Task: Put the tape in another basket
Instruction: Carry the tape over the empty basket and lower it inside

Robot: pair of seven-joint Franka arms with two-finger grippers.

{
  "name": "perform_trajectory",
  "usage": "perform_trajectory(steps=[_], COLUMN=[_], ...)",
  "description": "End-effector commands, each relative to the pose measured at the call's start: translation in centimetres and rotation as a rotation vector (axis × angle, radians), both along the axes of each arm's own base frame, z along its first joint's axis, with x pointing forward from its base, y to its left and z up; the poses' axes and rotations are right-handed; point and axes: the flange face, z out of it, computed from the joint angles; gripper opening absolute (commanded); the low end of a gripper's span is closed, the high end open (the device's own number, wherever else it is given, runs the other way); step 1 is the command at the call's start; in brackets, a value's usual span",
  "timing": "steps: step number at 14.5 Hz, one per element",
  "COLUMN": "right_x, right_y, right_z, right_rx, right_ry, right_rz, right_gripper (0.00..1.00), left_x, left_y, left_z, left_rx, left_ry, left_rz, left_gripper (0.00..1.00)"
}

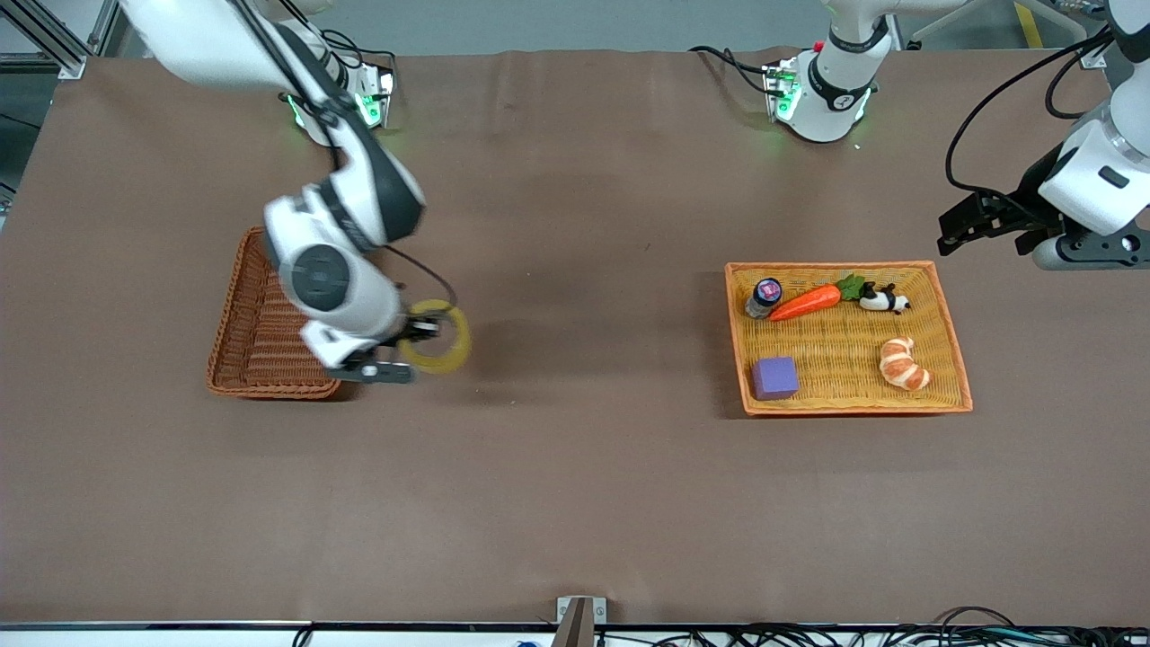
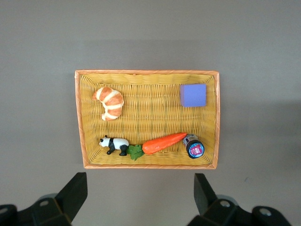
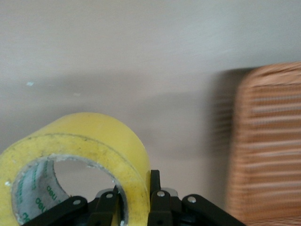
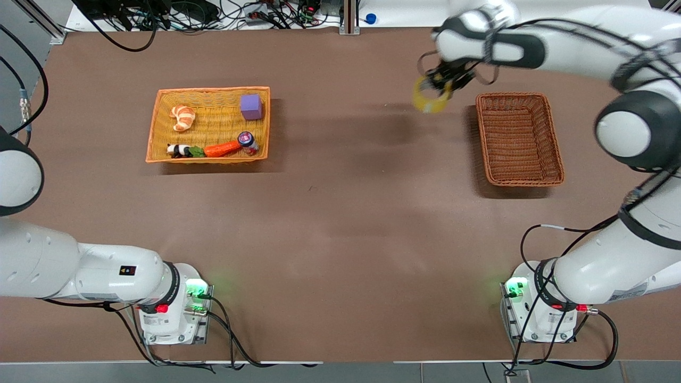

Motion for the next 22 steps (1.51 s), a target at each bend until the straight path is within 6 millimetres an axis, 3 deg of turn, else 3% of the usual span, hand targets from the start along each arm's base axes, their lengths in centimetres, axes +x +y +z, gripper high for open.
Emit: perform_trajectory(steps=[1, 3, 5, 7, 10, 16, 19, 20, 21, 22], right_x=[-1.3, -2.2, -3.6, -5.2, -7.8, -8.1, -7.7, -7.5, -7.3, -6.9], right_y=[-7.5, -14.4, -19.5, -23.5, -25.9, -27.4, -27.1, -26.8, -26.5, -26.7], right_z=[2.7, 2.5, 0.9, -1.7, -6.4, -10.6, -12.5, -12.5, -12.3, -11.7], right_rx=[-0.018, -0.008, 0.005, 0.019, 0.02, 0.015, 0.029, 0.037, 0.046, 0.05], right_ry=[0.022, 0.044, 0.087, 0.104, 0.08, 0.068, 0.045, 0.043, 0.034, 0.022], right_rz=[0.115, 0.152, 0.183, 0.197, 0.189, 0.16, 0.135, 0.127, 0.119, 0.109], right_gripper=[0.0, 0.01, 0.01, 0.01, 0.01, 0.07, 0.26, 0.4, 0.63, 1.0], left_x=[0.1, 0.4, 0.6, 0.6, 1.2, 1.4, 1.4, 1.4, 1.5, 1.5], left_y=[0.3, 0.4, 0.7, 1.0, 1.0, 1.5, 2.0, 2.5, 2.6, 2.6], left_z=[0.4, 0.5, 0.4, 0.4, 0.7, 0.8, 0.9, 0.9, 0.9, 0.9], left_rx=[-0.023, -0.018, -0.025, -0.023, -0.018, -0.017, -0.015, -0.015, -0.015, -0.015], left_ry=[-0.023, -0.044, -0.043, -0.044, -0.054, -0.054, -0.057, -0.057, -0.057, -0.057], left_rz=[-0.004, -0.026, -0.039, -0.034, -0.035, -0.023, -0.014, -0.006, -0.005, -0.005], left_gripper=[0.97, 0.98, 1.0, 1.0, 1.0, 1.0, 1.0, 1.0, 1.0, 1.0])
